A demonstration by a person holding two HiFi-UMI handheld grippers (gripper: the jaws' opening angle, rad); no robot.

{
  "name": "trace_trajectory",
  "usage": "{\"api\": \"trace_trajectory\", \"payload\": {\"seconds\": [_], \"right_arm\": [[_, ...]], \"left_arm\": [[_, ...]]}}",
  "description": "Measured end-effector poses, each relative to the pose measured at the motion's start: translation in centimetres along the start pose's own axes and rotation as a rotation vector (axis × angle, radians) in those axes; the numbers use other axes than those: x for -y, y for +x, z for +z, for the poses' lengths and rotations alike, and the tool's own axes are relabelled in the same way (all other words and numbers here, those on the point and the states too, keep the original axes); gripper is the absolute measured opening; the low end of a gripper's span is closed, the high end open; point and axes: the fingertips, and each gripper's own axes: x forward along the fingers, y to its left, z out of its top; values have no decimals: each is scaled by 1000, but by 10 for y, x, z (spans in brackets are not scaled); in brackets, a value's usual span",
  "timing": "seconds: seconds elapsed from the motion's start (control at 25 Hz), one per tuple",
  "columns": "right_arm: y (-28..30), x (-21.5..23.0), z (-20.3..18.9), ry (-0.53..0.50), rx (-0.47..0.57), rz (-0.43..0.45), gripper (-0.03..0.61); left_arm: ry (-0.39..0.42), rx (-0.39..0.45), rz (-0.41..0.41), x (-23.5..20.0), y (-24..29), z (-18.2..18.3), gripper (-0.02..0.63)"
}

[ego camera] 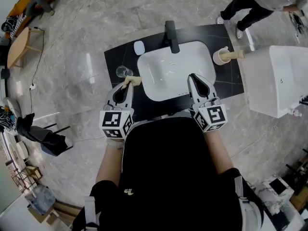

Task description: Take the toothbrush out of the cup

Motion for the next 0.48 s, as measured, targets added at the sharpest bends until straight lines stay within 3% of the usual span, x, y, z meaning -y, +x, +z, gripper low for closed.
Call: {"api": "trace_trajectory", "payload": {"seconds": [0.48], "right_arm": [[-29,108,-7,43,12,-219,48]], "left_arm": [[37,-66,-12,21,27,1,31]]}}
